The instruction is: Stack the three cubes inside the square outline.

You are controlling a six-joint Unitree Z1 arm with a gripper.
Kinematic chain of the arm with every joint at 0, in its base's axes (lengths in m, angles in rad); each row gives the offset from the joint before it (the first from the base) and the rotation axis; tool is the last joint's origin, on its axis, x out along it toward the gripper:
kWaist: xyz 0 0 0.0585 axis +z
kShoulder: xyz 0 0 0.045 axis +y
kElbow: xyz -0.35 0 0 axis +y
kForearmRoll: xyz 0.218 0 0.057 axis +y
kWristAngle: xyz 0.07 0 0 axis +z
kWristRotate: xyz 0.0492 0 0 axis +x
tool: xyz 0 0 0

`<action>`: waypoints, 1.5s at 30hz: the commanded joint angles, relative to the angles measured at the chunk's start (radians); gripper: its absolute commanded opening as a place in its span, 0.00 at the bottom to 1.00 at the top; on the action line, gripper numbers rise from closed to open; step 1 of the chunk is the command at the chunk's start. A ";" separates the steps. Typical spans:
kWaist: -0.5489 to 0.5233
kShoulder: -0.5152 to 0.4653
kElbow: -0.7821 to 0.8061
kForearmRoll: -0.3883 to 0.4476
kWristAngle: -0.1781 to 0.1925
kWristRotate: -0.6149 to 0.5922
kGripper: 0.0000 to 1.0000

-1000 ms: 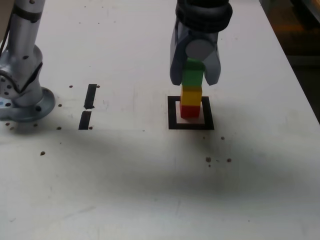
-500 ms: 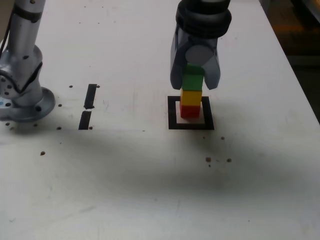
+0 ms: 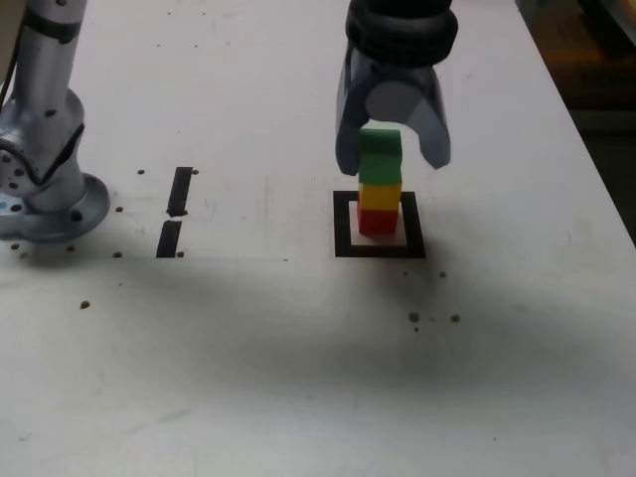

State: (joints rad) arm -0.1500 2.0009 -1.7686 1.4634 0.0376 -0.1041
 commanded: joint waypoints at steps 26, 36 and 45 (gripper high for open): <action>0.144 -0.507 0.578 -0.052 0.027 0.162 1.00; 0.246 -0.616 0.850 -0.230 -0.027 0.247 1.00; 0.274 -0.652 0.922 -0.251 -0.025 0.274 1.00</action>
State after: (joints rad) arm 0.1216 1.3533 -0.8541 1.2186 0.0129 0.1653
